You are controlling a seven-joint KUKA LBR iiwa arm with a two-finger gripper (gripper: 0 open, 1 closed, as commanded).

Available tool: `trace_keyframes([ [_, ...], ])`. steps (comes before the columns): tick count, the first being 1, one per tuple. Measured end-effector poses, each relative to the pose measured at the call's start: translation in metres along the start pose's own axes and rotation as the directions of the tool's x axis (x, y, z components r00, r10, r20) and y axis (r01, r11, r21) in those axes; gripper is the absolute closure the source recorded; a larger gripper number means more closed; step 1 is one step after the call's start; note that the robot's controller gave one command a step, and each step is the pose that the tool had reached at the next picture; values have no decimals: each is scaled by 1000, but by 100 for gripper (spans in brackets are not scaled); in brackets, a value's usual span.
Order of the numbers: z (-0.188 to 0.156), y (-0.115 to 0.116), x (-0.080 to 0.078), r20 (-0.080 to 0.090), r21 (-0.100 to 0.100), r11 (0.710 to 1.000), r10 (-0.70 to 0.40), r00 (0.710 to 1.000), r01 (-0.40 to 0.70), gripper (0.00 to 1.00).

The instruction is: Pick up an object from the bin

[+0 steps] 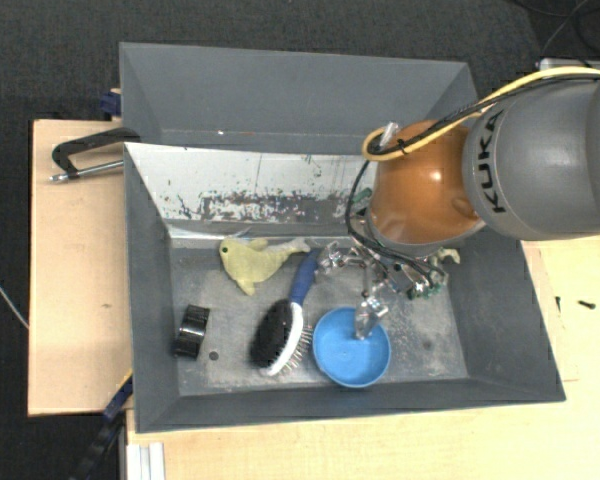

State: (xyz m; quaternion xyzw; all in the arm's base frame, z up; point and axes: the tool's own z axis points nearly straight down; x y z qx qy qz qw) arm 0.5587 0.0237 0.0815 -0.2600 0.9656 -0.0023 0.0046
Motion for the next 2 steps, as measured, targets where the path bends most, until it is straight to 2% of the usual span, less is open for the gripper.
trace_keyframes([
  [1, 1, 4, 0, -3, -7, 1000, -1, 1000, 1, 100],
  [2, -150, -9, 10, 5, -1, 1000, -11, 1000, 11, 100],
])
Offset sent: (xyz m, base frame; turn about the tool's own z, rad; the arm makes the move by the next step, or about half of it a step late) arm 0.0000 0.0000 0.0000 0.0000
